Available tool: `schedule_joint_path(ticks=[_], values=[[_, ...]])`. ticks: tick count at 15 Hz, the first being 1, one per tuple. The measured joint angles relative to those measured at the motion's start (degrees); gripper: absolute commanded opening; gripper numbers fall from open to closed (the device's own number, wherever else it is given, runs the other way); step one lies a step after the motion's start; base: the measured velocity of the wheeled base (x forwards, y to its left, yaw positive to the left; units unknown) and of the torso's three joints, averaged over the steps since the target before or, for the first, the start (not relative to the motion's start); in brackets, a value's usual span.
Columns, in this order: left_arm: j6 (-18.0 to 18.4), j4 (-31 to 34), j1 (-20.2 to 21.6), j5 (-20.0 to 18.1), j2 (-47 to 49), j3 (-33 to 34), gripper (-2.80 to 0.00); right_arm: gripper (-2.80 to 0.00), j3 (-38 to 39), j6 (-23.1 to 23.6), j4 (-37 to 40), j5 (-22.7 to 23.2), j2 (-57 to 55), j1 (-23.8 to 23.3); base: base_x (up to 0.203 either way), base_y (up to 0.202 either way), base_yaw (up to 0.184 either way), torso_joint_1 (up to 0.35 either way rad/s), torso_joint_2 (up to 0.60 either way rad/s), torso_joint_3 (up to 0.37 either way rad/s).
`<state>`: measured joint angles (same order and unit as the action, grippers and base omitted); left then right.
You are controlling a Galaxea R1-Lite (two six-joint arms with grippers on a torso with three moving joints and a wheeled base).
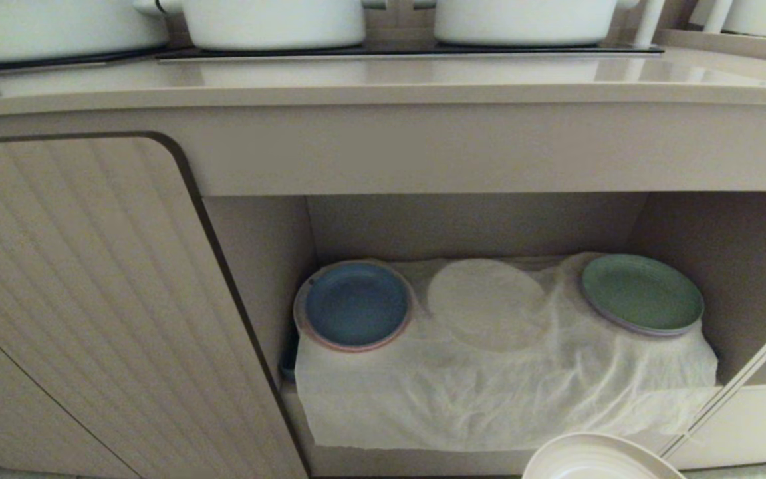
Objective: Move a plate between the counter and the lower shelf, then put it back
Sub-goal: Put the plate
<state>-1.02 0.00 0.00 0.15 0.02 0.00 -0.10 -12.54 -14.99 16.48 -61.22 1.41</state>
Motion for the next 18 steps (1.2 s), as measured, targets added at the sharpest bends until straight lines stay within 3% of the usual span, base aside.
schedule_joint_path(ticks=[6,10,18], values=[[0.0,0.0,0.0,0.0,0.0,0.0,-2.8,-2.8,0.0,0.0,-0.5,0.0,-0.6,1.1,0.0,0.0,0.0,0.0,0.0,0.0],[0.0,-0.1,0.0,0.0,0.0,-0.1,-2.8,-2.8,0.0,-0.1,-0.9,0.0,-0.6,1.3,0.0,0.0,0.0,0.038,-0.19,-0.22],[0.0,0.0,0.0,0.0,0.0,0.0,-2.8,-2.8,0.0,0.0,-1.3,0.0,-0.3,1.2,0.0,0.0,0.0,0.176,-0.49,-0.295]])
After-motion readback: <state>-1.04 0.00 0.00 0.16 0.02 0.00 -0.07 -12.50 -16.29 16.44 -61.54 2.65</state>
